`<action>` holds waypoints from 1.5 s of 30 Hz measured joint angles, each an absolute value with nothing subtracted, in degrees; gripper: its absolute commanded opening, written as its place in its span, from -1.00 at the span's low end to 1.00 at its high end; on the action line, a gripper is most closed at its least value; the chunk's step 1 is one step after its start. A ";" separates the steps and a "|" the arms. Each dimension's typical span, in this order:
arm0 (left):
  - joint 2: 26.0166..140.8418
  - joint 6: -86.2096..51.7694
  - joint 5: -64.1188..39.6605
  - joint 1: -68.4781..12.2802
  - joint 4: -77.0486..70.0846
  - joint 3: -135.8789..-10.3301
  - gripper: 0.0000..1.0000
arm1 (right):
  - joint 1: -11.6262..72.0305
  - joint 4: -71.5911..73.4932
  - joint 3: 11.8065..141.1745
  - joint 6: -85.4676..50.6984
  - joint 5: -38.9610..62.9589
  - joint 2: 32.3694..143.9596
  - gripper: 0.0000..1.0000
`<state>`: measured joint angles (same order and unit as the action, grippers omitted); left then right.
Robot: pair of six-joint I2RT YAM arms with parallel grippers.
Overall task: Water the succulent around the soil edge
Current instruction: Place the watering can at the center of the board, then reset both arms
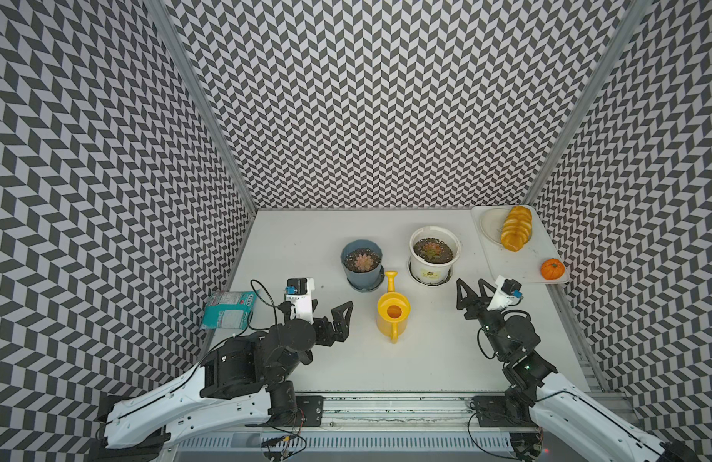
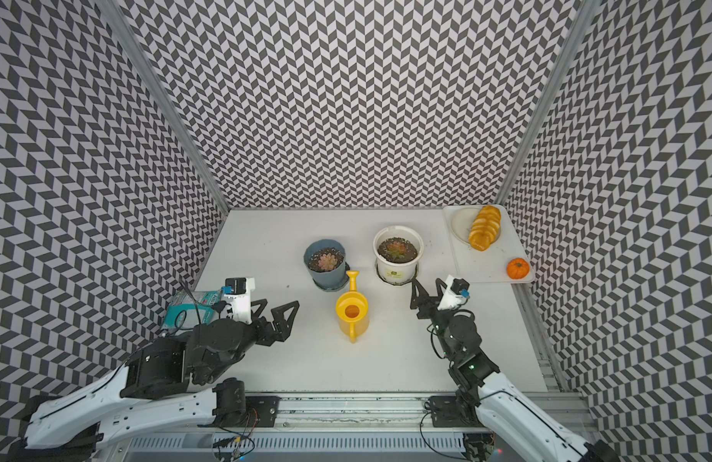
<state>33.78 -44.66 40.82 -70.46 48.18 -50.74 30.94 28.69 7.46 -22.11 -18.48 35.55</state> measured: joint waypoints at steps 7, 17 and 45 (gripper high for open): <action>38.57 -41.71 41.56 -68.69 45.80 -50.59 1.00 | 30.94 28.77 7.31 -22.55 -21.39 36.40 0.70; 48.12 -29.04 18.90 -34.57 34.37 -53.49 1.00 | 30.55 30.06 6.39 -22.52 -23.99 39.09 0.79; 40.23 -20.08 15.29 -10.87 -9.06 -23.73 1.00 | 23.94 34.96 4.43 -26.02 -23.64 47.99 0.99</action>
